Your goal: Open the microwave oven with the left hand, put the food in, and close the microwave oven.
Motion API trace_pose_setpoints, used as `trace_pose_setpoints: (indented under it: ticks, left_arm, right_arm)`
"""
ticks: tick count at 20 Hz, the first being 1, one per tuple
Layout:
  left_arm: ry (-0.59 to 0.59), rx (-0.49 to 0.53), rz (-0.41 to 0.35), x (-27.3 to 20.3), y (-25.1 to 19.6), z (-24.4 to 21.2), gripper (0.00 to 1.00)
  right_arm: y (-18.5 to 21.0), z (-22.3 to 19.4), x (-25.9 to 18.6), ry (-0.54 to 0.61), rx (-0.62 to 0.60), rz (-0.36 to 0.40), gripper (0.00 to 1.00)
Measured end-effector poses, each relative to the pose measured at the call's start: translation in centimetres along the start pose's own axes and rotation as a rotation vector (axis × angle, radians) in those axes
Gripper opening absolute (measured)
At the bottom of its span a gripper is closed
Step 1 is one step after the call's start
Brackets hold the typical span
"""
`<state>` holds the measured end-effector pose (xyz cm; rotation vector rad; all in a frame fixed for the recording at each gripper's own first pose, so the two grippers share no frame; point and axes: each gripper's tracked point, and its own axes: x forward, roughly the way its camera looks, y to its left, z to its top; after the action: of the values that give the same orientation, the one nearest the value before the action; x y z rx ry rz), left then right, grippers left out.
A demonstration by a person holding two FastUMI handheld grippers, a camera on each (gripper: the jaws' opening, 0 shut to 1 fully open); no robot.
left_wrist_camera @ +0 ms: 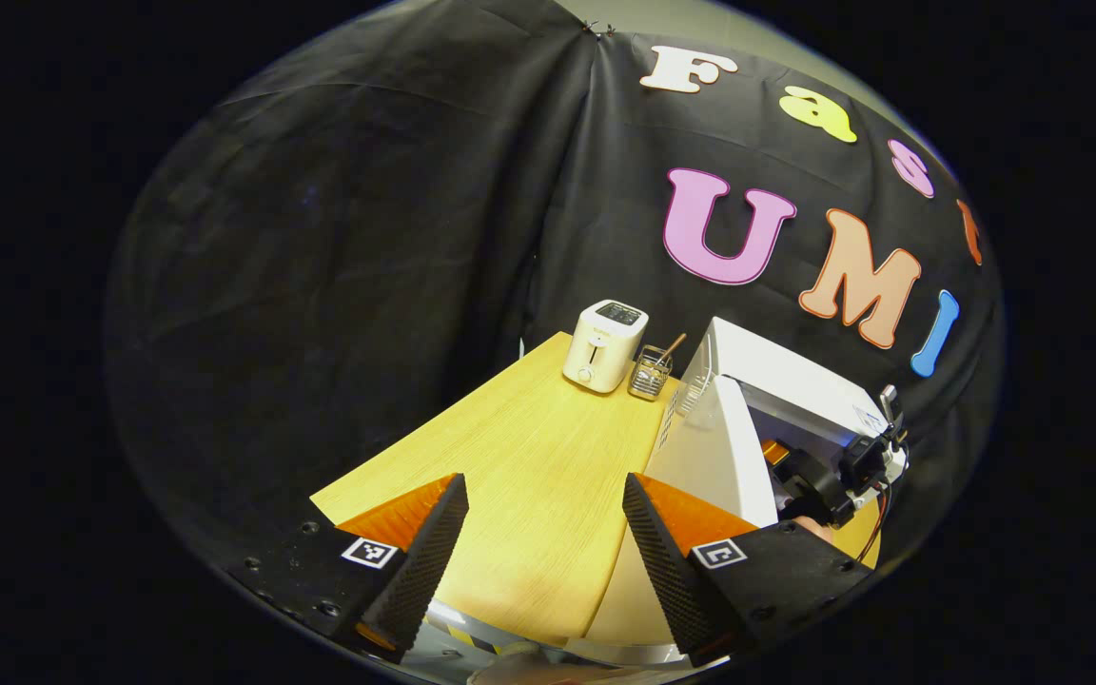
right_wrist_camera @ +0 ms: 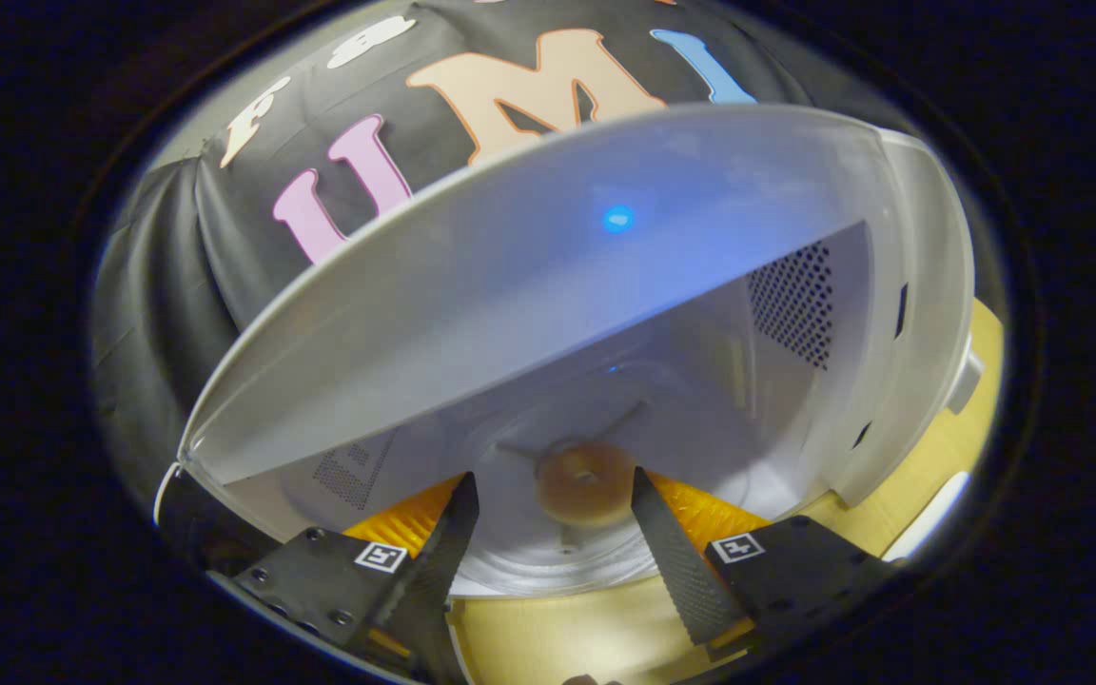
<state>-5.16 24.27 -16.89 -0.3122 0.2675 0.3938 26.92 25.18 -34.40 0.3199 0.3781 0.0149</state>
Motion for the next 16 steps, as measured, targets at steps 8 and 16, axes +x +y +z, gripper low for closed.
trace_pose_setpoints:
  ticks: [8, 16]
  left_arm:
    - [0.016, 0.015, -0.038, 0.1, -0.9, -0.5, 0.87]
    - [0.073, 0.023, -0.093, 0.0, -1.8, -2.8, 0.2]
  right_arm:
    - [0.0, 1.3, -4.6, 0.006, -0.039, 0.04, 0.99]
    - [0.3, 2.4, -10.0, 0.016, -0.041, 0.073, 0.99]
